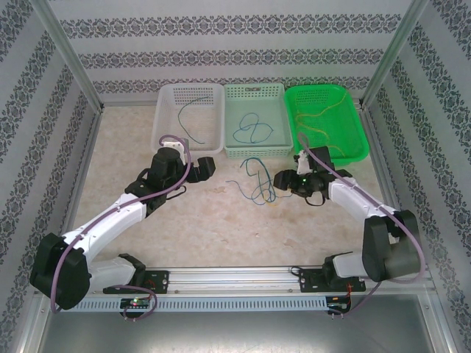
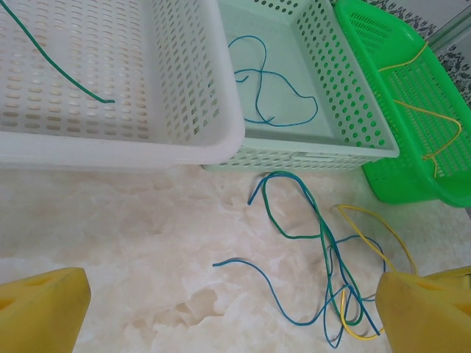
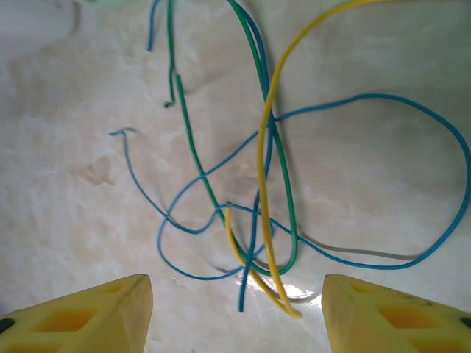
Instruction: Untangle the cables
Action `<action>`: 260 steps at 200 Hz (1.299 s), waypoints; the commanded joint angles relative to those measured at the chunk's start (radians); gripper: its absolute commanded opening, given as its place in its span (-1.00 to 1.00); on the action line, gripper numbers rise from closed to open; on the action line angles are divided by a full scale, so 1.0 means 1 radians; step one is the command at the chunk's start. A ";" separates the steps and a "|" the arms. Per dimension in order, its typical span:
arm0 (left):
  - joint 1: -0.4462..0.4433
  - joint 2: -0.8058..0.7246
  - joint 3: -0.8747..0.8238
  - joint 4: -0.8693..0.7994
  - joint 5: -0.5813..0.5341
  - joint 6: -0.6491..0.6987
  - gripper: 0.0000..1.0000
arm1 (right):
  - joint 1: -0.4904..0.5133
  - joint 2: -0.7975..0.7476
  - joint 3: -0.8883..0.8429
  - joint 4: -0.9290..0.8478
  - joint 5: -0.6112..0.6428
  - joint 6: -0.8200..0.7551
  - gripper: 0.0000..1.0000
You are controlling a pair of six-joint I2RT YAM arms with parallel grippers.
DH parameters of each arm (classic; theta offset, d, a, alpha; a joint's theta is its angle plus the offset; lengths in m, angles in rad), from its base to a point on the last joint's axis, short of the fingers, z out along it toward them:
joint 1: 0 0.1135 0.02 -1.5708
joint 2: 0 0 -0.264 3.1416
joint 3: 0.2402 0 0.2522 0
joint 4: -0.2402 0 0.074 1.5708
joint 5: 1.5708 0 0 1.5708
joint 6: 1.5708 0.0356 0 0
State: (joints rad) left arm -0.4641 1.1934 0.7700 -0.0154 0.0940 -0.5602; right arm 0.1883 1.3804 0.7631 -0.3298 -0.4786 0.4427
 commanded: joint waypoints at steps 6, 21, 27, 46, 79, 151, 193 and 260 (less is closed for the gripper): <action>-0.011 -0.008 0.013 -0.017 -0.010 0.016 0.99 | 0.028 0.050 0.022 -0.012 0.103 -0.052 0.26; -0.011 -0.003 0.014 -0.015 -0.010 0.012 0.99 | 0.037 0.084 0.032 -0.002 0.124 -0.053 0.23; -0.011 -0.001 0.014 -0.014 -0.008 0.010 0.99 | 0.039 0.096 0.036 0.001 0.130 -0.053 0.21; -0.011 0.000 0.016 -0.014 -0.010 0.009 0.99 | 0.055 0.132 0.055 0.011 0.134 -0.051 0.08; -0.011 -0.006 0.018 -0.022 -0.022 0.012 0.99 | 0.087 0.138 0.080 0.016 0.163 -0.055 -0.71; -0.010 0.018 0.030 -0.008 0.008 0.015 0.99 | 0.122 -0.227 0.041 -0.091 0.104 -0.077 -1.00; -0.017 0.064 0.057 0.054 0.115 0.000 0.99 | 0.123 -0.347 0.108 -0.195 -0.063 -0.061 -1.00; -0.056 0.078 0.071 0.097 0.164 0.022 0.99 | 0.106 -0.461 0.232 -0.240 -0.151 -0.060 -1.00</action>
State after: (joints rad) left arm -0.5022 1.2655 0.8047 0.0307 0.2287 -0.5602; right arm 0.3038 0.9581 0.9459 -0.5434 -0.5816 0.3859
